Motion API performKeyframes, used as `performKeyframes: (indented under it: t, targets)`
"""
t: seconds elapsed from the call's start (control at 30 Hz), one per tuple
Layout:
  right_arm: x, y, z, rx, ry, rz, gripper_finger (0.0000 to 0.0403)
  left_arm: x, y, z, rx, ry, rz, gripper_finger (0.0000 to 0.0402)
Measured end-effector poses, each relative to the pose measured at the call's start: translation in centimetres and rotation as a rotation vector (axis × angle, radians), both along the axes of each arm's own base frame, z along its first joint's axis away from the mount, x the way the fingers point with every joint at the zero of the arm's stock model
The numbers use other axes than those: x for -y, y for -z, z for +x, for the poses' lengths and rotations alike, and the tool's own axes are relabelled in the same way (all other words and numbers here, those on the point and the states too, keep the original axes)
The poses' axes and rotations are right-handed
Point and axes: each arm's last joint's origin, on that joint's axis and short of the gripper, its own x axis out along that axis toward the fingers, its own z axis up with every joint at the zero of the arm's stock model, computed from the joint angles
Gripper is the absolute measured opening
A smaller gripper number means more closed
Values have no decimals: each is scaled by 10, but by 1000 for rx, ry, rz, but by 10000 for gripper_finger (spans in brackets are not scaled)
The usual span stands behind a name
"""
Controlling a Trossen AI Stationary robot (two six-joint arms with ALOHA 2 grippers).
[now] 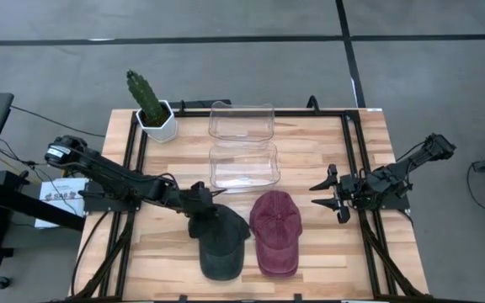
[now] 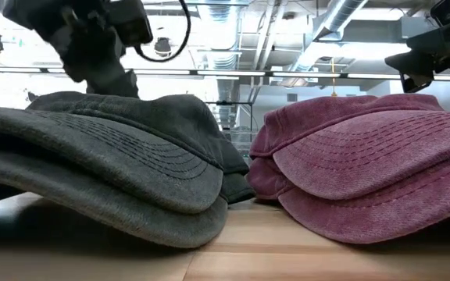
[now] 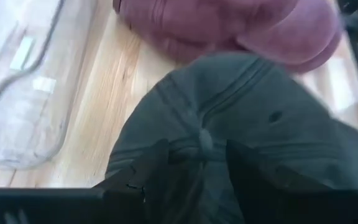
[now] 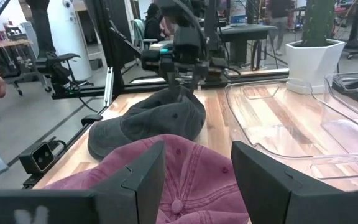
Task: Pick & Place hat
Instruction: Put the top black cap into the bottom transparent bin
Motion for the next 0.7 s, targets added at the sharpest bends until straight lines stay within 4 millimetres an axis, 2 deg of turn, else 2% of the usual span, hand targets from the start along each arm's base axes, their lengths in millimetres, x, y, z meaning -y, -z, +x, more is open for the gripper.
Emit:
performKeyframes:
  t: [0.1, 0.23, 0.3, 0.53, 0.7]
  targets:
    - [0, 0, 0, 0, 0, 0, 175, 0, -9, -4, 35, 7, -14, 115]
    - [0, 0, 0, 0, 0, 0, 175, 0, -17, -7, 73, 41, 10, 28]
    - [0, 0, 0, 0, 0, 0, 175, 0, -17, -7, 78, 52, 26, 10]
    - [0, 0, 0, 0, 1, 0, 175, -5, -16, -6, 74, -7, 34, 29]
    - [0, 0, 0, 0, 1, 0, 175, -9, -14, -4, 65, 3, 55, 77]
